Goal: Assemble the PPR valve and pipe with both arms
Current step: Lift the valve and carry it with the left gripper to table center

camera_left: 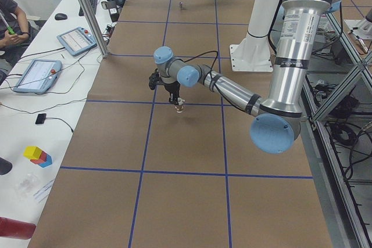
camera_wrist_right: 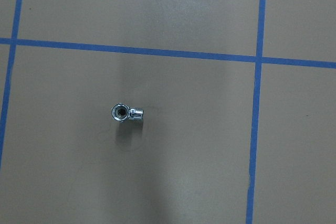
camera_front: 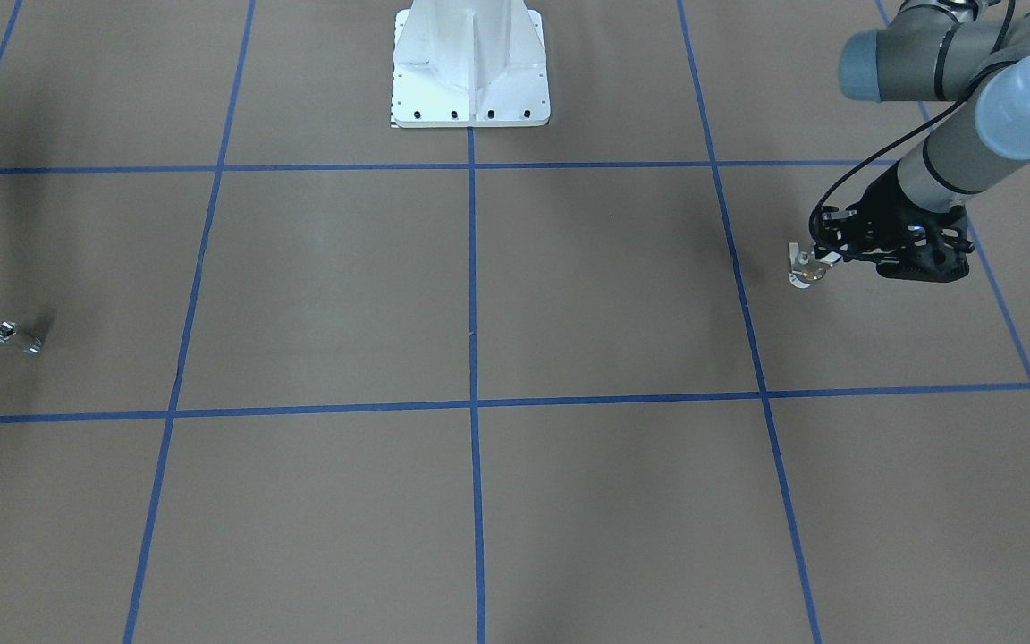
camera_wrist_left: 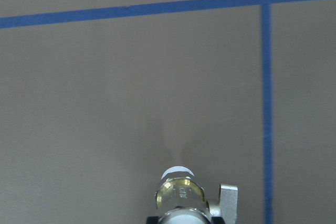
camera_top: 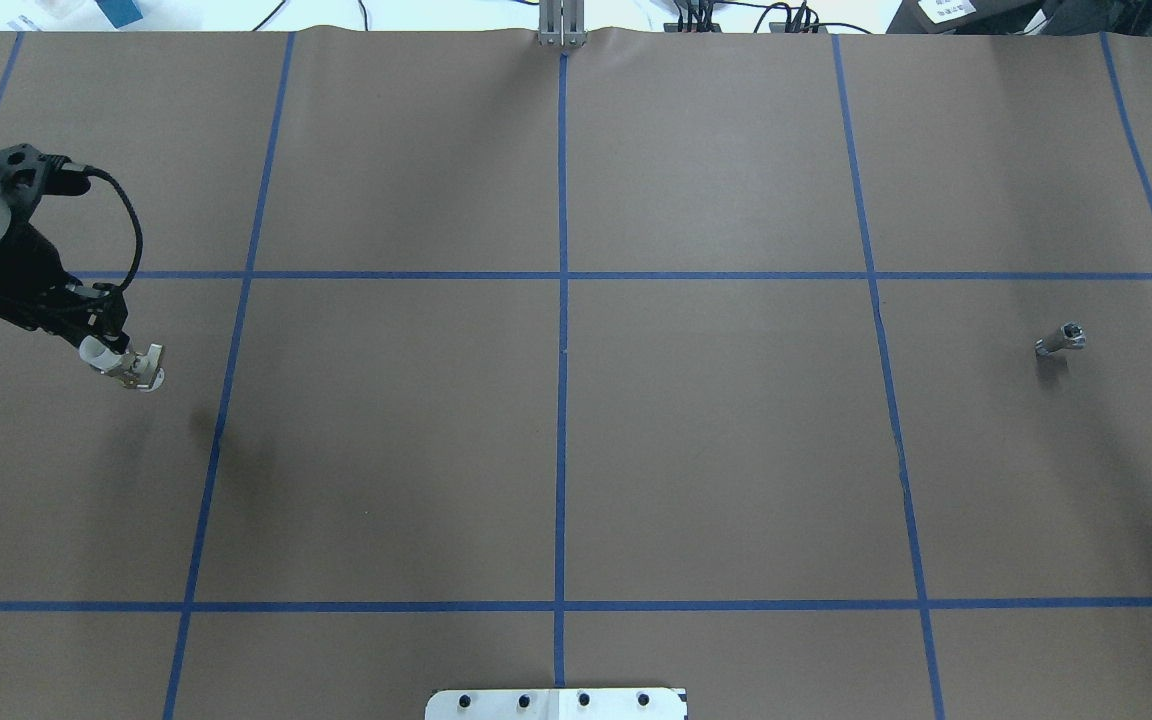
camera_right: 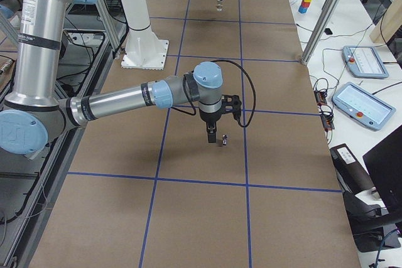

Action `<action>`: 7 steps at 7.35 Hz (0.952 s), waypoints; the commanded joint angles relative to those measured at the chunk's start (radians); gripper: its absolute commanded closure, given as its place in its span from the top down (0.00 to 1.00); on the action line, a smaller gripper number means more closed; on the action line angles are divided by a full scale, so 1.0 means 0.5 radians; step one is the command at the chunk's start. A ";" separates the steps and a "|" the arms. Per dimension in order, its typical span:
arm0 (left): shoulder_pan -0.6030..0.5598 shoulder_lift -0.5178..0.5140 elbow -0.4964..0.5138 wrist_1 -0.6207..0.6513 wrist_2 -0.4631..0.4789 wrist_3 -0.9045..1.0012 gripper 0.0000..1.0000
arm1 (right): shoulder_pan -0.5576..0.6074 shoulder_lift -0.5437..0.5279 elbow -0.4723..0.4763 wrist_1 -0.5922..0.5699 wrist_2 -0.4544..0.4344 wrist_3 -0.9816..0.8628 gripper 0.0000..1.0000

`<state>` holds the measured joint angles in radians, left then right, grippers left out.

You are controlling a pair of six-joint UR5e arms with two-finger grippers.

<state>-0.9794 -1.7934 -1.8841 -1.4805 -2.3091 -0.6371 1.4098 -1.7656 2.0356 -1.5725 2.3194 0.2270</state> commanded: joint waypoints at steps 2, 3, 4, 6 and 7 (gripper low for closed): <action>0.242 -0.514 0.016 0.224 0.013 -0.446 0.00 | 0.000 0.009 0.000 0.000 0.006 0.000 1.00; 0.295 -0.734 0.174 0.221 0.050 -0.605 0.00 | 0.000 0.012 0.000 0.000 0.040 0.000 1.00; 0.363 -0.921 0.352 0.221 0.169 -0.698 0.00 | -0.003 0.009 0.000 0.000 0.043 0.000 1.00; 0.406 -1.274 0.698 0.206 0.197 -0.888 0.00 | 0.000 0.009 0.000 0.000 0.049 0.000 1.00; 0.458 -1.446 0.873 0.197 0.200 -0.968 0.00 | 0.000 0.009 0.000 0.000 0.052 0.000 1.00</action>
<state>-0.7769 -2.4049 -1.5579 -1.3764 -2.2148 -1.0648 1.4095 -1.7605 2.0356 -1.5723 2.3429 0.2271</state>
